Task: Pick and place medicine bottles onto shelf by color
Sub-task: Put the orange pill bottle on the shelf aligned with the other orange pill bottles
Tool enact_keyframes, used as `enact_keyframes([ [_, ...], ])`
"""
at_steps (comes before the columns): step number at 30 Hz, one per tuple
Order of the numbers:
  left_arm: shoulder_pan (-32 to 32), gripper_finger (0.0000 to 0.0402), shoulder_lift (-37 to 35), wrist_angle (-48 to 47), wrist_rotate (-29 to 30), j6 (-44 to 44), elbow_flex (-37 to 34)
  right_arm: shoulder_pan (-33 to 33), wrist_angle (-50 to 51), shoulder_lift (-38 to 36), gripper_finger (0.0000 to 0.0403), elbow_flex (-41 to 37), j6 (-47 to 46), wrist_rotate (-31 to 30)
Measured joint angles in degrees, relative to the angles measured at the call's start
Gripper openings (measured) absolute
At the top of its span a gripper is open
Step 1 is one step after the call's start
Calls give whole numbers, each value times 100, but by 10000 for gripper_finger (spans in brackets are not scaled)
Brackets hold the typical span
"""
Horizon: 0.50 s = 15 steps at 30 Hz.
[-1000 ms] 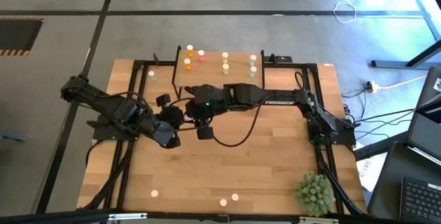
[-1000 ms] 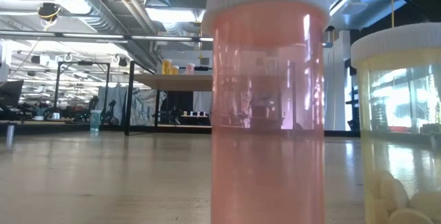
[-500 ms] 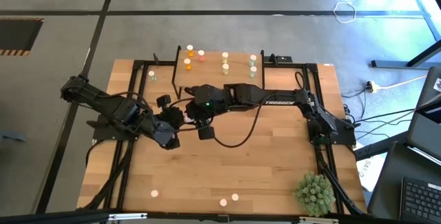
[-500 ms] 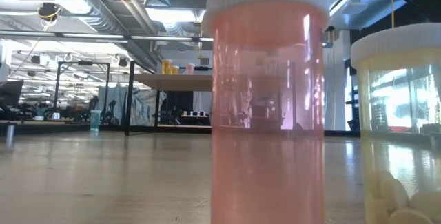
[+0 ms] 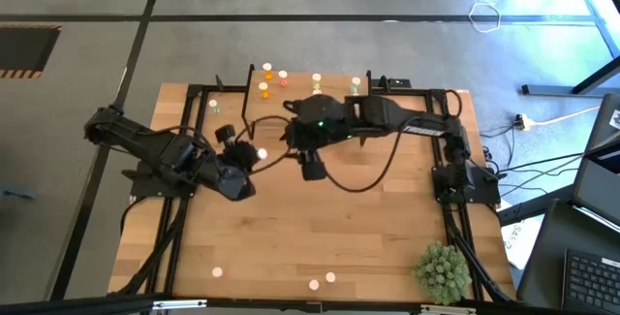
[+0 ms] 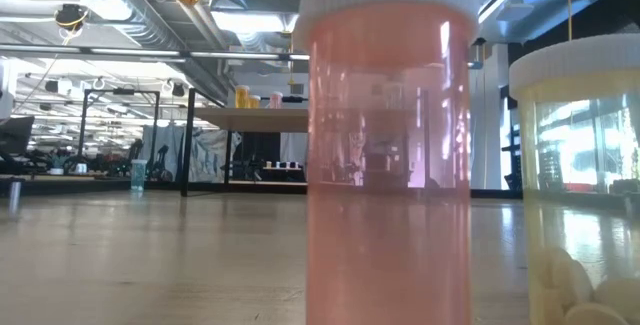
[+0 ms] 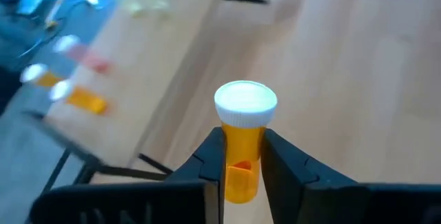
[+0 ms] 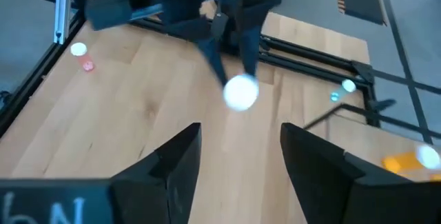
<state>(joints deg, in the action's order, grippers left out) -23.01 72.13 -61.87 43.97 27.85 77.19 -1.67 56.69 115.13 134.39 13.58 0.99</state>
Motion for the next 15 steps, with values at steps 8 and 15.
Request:
enact_keyframes([
  [8, 508, 56, -264, 161, 868, 165, 0, 36, 783, -382, 202, 4, -40, 0],
  [15, 733, 56, -441, 253, 1138, 168, 6, 46, 957, -763, 202, -50, -4, 2],
])
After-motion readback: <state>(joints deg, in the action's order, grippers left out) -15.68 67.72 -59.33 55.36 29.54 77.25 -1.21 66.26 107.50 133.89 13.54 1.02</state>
